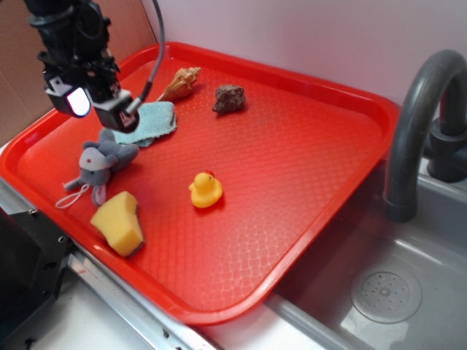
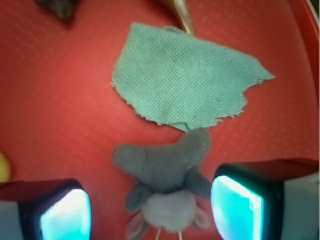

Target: Grab the gray animal.

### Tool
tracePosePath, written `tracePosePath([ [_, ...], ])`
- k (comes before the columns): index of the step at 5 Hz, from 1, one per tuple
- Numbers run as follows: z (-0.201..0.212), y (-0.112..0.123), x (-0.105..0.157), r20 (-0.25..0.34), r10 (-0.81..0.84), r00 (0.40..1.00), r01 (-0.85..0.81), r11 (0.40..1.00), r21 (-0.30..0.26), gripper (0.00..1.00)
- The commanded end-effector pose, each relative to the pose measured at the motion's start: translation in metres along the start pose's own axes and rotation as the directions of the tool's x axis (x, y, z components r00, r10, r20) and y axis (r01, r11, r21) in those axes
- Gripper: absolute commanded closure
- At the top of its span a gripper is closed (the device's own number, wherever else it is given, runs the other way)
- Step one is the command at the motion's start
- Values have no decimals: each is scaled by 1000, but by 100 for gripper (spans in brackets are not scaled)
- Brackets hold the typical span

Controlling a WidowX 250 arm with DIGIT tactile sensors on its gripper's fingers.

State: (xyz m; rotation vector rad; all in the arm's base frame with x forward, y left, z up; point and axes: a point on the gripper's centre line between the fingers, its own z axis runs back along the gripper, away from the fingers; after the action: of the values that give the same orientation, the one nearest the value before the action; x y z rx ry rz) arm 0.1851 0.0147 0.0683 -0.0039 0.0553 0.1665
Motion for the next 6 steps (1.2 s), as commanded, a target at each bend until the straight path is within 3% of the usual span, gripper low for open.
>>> tracePosePath([
  [1,-24,7,-1,-18,-4,1000,4,999,35,0],
  [2,-35,11,2,-42,-1,999,5,995,97,0],
  [3,-48,18,6,-64,13,998,-6,995,101,0],
  [4,-54,22,8,-86,25,996,-16,995,102,16],
  [5,-49,22,9,-76,45,996,-38,995,96,100],
  [6,-35,24,12,-41,54,998,-53,998,26,100],
])
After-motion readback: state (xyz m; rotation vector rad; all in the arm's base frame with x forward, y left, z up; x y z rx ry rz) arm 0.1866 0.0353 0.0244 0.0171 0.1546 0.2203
